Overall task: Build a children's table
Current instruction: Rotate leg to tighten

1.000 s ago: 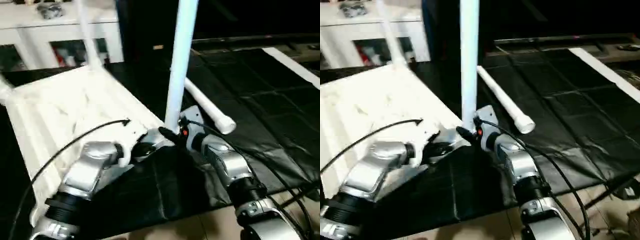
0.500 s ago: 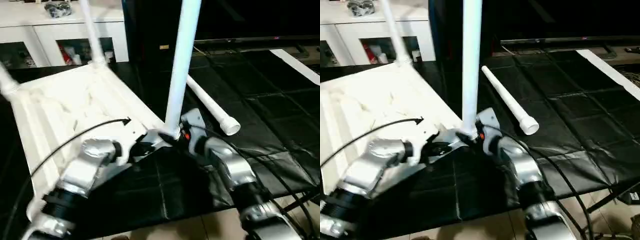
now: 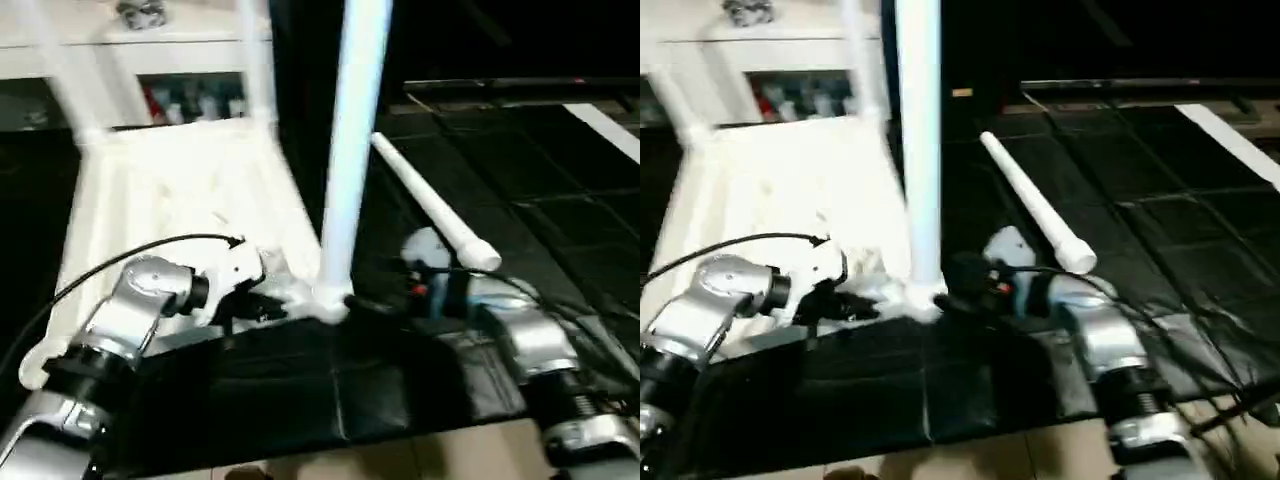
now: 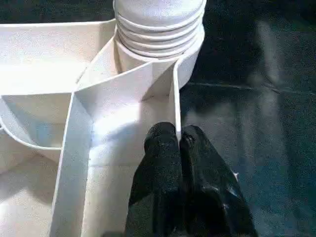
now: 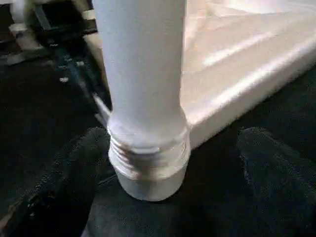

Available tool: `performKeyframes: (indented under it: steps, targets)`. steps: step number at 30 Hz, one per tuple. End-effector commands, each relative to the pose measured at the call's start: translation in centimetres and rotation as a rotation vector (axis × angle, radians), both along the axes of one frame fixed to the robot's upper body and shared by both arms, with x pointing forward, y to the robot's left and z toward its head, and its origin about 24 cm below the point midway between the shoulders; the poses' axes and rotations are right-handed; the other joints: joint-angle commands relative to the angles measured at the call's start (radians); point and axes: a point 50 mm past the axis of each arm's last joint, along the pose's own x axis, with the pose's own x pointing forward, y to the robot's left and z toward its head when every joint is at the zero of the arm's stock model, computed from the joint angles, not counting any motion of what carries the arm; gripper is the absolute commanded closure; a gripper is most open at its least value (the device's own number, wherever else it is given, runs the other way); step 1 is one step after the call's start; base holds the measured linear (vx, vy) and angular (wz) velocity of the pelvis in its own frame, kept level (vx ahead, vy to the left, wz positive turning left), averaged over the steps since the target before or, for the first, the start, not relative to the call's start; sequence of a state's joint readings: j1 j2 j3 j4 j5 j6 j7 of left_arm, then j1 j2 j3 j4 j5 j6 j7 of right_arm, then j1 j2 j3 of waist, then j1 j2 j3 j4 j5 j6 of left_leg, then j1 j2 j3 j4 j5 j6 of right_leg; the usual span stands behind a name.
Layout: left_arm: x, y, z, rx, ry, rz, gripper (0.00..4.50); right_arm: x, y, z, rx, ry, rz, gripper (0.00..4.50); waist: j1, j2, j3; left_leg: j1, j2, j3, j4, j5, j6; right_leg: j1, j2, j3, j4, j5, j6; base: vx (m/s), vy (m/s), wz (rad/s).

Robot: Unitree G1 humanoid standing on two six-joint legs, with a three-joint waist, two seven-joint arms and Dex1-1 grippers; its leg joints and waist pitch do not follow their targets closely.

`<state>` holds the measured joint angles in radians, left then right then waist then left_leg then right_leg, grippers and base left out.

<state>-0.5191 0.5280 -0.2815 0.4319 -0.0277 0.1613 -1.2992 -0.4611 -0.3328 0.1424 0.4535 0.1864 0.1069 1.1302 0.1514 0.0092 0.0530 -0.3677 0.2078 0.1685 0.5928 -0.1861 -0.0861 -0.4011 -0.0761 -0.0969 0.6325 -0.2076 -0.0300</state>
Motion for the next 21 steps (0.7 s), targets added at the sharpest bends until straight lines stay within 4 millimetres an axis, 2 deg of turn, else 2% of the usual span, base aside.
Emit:
performKeyframes:
  steps: [1,3,5,6,9,10,12,13,16,21]
  targets:
    - [-0.3,-1.6,0.8,-0.02,-0.005,-0.172,4.5,-0.5,0.2,0.5,0.002,-0.015,0.088,0.04,-0.004,0.013,-0.076,0.011,0.027,-0.003,-0.059,-0.132,0.05,0.064,-0.069,0.058,-0.062,0.016,-0.231,0.0,0.0,0.0]
    - [-0.6,-2.2,0.7,-0.015,0.006,-0.241,4.5,-1.3,0.3,0.6,-0.016,0.011,0.21,0.04,0.003,0.012,-0.074,0.012,0.031,-0.004,-0.059,-0.141,0.054,0.061,-0.072,0.059,-0.063,-0.007,-0.227,0.0,0.0,0.0]
    - [-0.6,-2.4,0.6,-0.008,0.007,-0.269,4.5,-1.5,0.5,0.4,-0.042,0.01,0.257,0.04,0.009,0.011,-0.074,0.012,0.032,-0.003,-0.059,-0.14,0.054,0.06,-0.072,0.059,-0.065,-0.02,-0.225,0.0,0.0,0.0]
    - [-0.6,-2.4,0.6,-0.002,0.005,-0.281,4.5,-1.6,0.7,0.2,-0.057,0.01,0.272,0.04,0.011,0.014,-0.074,0.012,0.032,-0.004,-0.059,-0.147,0.049,0.058,-0.073,0.059,-0.066,-0.035,-0.225,0.0,0.0,0.0]
    - [-0.5,-2.7,0.5,0.009,-0.007,-0.289,4.5,-1.6,1.1,-0.2,-0.088,0.01,0.295,0.04,0.011,0.012,-0.074,0.011,0.032,-0.004,-0.061,-0.156,0.035,0.059,-0.073,0.059,-0.066,-0.047,-0.224,0.0,0.0,0.0]
    - [-0.4,-2.7,0.5,0.011,-0.009,-0.287,4.5,-1.6,1.2,-0.3,-0.093,0.01,0.297,0.22,0.011,0.012,-0.074,0.012,0.032,-0.005,-0.062,-0.159,0.032,0.06,-0.074,0.059,-0.067,-0.053,-0.223,0.0,0.0,0.0]
    - [-0.3,-2.8,0.5,0.014,-0.013,-0.295,4.5,-1.6,1.3,-0.4,-0.097,0.019,0.306,0.22,0.01,0.01,-0.075,0.009,0.029,-0.005,-0.061,-0.15,0.031,0.062,-0.074,0.058,-0.068,-0.055,-0.215,0.0,0.0,0.0]
    - [-0.3,-2.7,0.4,0.015,-0.014,-0.298,4.5,-1.6,1.4,-0.5,-0.098,0.021,0.307,0.37,0.009,0.006,-0.076,0.008,0.03,-0.005,-0.061,-0.148,0.03,0.064,-0.074,0.058,-0.066,-0.051,-0.214,0.0,0.0,0.0]
    - [-0.2,-2.7,0.5,0.021,-0.015,-0.303,4.5,-1.5,1.4,-0.5,-0.106,0.026,0.305,0.61,0.006,0.011,-0.077,0.009,0.03,-0.005,-0.059,-0.14,0.036,0.062,-0.073,0.058,-0.065,-0.034,-0.215,0.0,0.0,0.0]
    - [0.0,-2.5,0.5,0.032,-0.02,-0.308,4.5,-1.5,1.1,-0.5,-0.1,0.038,0.319,1.06,0.008,0.01,-0.076,0.009,0.029,-0.004,-0.058,-0.144,0.042,0.061,-0.071,0.058,-0.065,-0.032,-0.222,0.0,0.0,0.0]
